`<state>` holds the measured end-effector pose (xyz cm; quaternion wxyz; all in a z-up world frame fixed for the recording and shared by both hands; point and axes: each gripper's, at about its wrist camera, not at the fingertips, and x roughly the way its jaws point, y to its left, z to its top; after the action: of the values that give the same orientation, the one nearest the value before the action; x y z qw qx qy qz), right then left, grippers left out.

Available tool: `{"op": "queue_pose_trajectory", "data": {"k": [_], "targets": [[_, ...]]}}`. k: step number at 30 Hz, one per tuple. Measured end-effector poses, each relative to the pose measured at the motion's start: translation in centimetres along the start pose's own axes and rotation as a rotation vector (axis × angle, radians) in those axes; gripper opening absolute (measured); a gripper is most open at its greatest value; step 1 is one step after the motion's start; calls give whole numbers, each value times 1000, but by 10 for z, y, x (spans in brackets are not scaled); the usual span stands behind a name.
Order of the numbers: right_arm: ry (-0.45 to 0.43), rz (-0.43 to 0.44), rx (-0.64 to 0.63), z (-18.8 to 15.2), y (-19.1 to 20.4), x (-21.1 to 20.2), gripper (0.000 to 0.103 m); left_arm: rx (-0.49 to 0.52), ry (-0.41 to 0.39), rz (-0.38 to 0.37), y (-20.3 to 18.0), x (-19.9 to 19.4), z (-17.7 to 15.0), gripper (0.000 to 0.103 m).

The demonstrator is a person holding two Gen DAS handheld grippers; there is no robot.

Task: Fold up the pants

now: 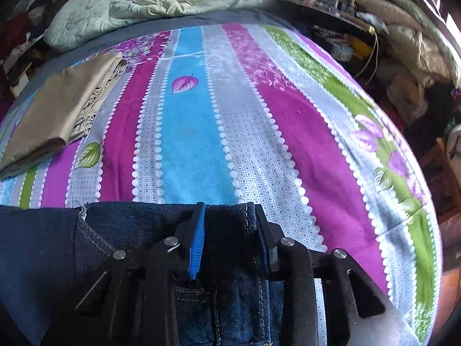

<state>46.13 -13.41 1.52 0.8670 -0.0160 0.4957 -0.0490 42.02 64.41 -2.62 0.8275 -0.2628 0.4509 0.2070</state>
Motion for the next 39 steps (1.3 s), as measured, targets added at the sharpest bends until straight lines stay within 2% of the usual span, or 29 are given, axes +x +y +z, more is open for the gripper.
{"op": "queue_pose_trajectory", "data": {"k": [4,7,10,13,16,18,19,20,21,22,24,26,28,31,34,35,37,39], "targets": [[-94,-11,40,-3,2,-46,31,-20,-46,-45,7,-15,-3,17],[-136,50,68,-16,-4,-97,30,-30,-95,-103,14,-41,-5,17],[-177,108,123,-43,-19,-156,30,-40,-151,-190,31,-83,-15,17],[-201,156,189,-91,-42,-213,30,-63,-220,-280,57,-138,-41,16],[-194,188,249,-154,-65,-259,30,-114,-282,-354,101,-196,-81,16],[-169,207,286,-202,-81,-277,30,-141,-322,-395,134,-228,-113,16],[-153,227,307,-224,-85,-280,30,-120,-379,-428,147,-236,-118,17],[-129,254,327,-246,-90,-282,30,-191,-411,-469,164,-234,-120,18],[-95,242,340,-268,-90,-280,30,-316,-391,-548,177,-223,-127,18],[-63,226,357,-285,-90,-277,30,-363,-373,-596,180,-215,-138,18],[-9,224,406,-313,-92,-261,30,-296,-381,-530,171,-213,-162,18],[-1,228,442,-327,-95,-251,30,-290,-342,-492,172,-203,-185,17],[-7,230,448,-326,-95,-247,30,-366,-356,-450,187,-201,-207,17],[-18,229,413,-319,-95,-252,30,-541,-447,-406,217,-214,-239,17],[-26,257,411,-320,-100,-254,31,-582,-512,-317,232,-229,-263,16],[-23,269,418,-324,-101,-252,33,-619,-516,-273,240,-229,-272,14],[-7,285,441,-336,-106,-244,38,-700,-489,-246,256,-222,-287,14],[-4,308,508,-351,-115,-241,51,-763,-469,-165,267,-219,-307,14]]}}
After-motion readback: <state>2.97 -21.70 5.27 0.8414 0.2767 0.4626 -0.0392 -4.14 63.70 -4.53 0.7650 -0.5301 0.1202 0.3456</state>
